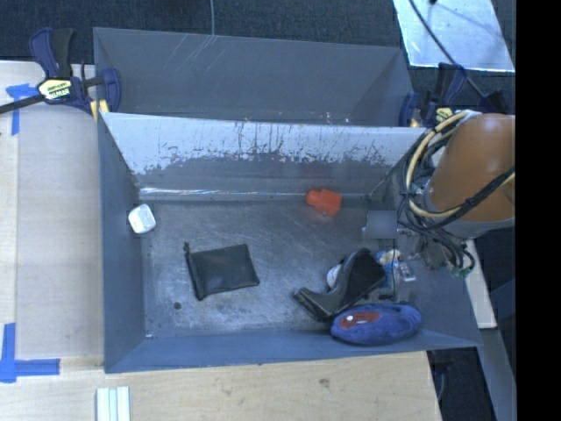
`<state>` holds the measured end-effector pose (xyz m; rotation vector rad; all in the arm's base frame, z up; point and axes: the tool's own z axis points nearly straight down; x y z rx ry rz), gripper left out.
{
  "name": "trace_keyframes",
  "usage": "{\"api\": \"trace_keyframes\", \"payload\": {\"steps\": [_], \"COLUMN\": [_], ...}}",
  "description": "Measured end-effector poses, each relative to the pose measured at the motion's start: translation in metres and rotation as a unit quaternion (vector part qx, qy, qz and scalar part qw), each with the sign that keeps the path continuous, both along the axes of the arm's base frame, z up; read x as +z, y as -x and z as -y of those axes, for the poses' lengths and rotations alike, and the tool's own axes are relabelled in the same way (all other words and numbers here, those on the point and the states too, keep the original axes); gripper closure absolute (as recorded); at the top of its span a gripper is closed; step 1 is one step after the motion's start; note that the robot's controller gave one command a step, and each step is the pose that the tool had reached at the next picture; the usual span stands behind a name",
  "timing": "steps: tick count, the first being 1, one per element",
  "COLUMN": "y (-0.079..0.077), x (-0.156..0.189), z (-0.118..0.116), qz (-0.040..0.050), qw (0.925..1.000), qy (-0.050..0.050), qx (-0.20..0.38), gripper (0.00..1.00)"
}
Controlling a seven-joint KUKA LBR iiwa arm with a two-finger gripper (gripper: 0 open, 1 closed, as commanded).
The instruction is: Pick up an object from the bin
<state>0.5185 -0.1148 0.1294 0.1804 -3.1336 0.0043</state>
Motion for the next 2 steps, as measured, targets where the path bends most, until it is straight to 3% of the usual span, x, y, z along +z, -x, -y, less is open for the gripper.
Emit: {"api": "trace_keyframes", "payload": {"steps": [1, 2], "y": [0.0086, 0.0087], "x": [-0.0479, -0.0471], "z": [-0.0481, -0.0476], "qz": [0.0044, 0.0041], "qw": [0.9849, 0.9850], "qy": [0.000, 0.000], "qx": [0.173, 0.173], "gripper": [0.00, 1.00]}}
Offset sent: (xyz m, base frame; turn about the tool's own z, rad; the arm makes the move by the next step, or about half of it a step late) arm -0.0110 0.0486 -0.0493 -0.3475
